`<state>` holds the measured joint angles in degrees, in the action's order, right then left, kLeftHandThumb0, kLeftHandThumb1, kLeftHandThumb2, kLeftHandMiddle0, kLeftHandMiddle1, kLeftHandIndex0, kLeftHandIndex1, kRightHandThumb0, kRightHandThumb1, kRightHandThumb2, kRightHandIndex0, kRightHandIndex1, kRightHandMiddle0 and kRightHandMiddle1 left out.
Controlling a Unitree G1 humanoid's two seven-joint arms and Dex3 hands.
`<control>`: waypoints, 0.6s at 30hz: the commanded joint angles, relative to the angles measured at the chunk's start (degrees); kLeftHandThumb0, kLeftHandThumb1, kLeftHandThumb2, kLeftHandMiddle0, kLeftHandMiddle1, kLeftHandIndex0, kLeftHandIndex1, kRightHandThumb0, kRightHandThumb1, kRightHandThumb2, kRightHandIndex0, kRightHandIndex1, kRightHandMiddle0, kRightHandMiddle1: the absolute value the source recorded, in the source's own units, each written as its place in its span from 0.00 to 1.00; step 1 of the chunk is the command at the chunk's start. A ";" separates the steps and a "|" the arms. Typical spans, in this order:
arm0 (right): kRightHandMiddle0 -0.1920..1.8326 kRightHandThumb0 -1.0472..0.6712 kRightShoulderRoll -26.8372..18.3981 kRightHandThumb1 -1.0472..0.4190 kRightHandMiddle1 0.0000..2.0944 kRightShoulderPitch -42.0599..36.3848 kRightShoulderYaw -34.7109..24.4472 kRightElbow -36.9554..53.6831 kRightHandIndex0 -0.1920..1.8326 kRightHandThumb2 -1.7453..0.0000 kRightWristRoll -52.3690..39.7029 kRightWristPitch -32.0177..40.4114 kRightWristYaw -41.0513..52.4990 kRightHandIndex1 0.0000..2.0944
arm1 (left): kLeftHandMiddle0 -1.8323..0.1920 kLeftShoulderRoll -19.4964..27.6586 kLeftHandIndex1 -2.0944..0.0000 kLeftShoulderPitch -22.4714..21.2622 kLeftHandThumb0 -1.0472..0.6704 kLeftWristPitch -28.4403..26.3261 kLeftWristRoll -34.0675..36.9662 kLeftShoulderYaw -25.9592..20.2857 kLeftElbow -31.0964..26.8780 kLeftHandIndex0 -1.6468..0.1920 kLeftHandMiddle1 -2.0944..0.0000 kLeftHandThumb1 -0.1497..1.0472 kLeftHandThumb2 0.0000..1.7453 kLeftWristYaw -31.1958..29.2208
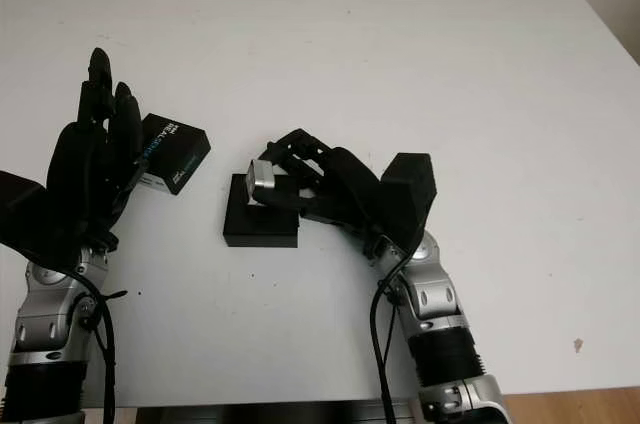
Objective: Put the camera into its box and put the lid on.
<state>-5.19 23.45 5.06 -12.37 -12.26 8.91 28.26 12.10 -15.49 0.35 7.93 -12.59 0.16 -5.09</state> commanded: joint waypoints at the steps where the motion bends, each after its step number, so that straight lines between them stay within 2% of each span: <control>1: 0.24 0.33 1.64 0.04 0.83 -1.42 1.04 1.58 0.16 0.97 -0.16 0.38 -0.31 0.01 | 1.00 -0.34 1.00 -0.50 0.23 1.07 0.14 0.02 0.45 1.00 1.00 1.00 0.34 0.09; 8: 0.23 0.33 2.99 0.02 0.84 -2.48 2.01 0.70 0.14 0.97 1.46 -1.90 -1.95 0.01 | 1.00 -0.31 1.00 -0.60 0.23 1.37 0.64 -0.06 0.92 1.00 1.00 1.00 0.33 -0.28; 18: 0.24 0.32 4.16 0.04 0.84 -4.35 4.28 -2.23 0.18 0.97 7.48 -11.39 -4.57 0.03 | 1.00 -0.32 1.00 -0.87 0.23 2.38 0.63 0.07 1.88 1.00 1.00 1.00 0.33 -0.57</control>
<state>-2.27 20.33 7.39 -13.52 -5.26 -1.46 23.29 11.90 -15.63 2.14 8.34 -12.59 1.70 -5.55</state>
